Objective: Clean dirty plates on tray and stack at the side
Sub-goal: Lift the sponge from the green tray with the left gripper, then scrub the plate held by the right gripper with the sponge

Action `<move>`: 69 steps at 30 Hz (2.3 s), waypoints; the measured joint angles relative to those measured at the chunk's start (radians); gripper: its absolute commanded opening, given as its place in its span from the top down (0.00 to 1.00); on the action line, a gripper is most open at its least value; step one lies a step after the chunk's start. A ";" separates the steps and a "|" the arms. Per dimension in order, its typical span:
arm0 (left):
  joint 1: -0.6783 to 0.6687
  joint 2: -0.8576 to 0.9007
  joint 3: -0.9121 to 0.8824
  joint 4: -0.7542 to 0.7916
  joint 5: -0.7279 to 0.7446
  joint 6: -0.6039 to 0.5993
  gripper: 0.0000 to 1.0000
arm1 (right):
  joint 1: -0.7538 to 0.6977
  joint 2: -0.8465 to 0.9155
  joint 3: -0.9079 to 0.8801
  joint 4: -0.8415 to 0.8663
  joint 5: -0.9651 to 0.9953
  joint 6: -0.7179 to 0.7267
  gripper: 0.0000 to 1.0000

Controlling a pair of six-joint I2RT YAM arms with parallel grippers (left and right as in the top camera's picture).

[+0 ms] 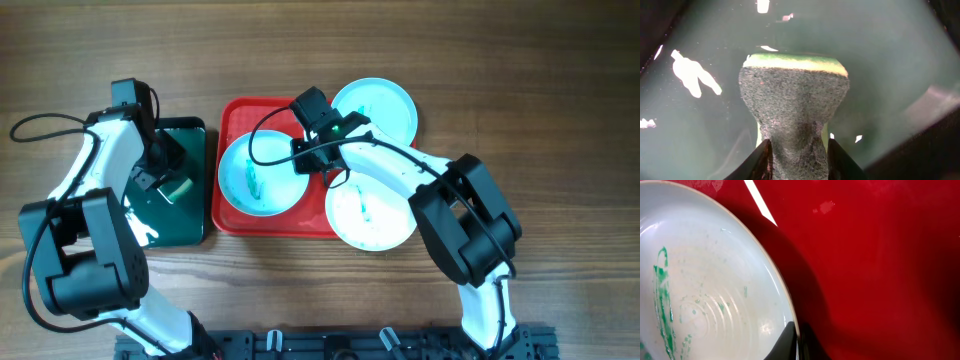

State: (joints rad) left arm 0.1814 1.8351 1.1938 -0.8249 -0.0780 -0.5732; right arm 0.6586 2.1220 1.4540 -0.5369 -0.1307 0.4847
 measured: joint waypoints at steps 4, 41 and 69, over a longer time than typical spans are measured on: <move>0.000 0.000 0.000 -0.008 -0.004 -0.032 0.71 | 0.000 0.000 0.000 0.000 0.000 0.000 0.94; -0.047 -0.051 0.289 -0.197 0.185 0.372 0.96 | -0.035 0.006 0.000 0.000 -0.131 -0.027 0.96; -0.462 0.022 -0.097 0.071 0.457 0.532 0.96 | -0.082 0.019 0.000 -0.002 -0.243 -0.064 0.96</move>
State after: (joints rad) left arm -0.2806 1.8568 1.0966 -0.7540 0.3786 -0.0410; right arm 0.5766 2.1414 1.4540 -0.5392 -0.3737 0.4206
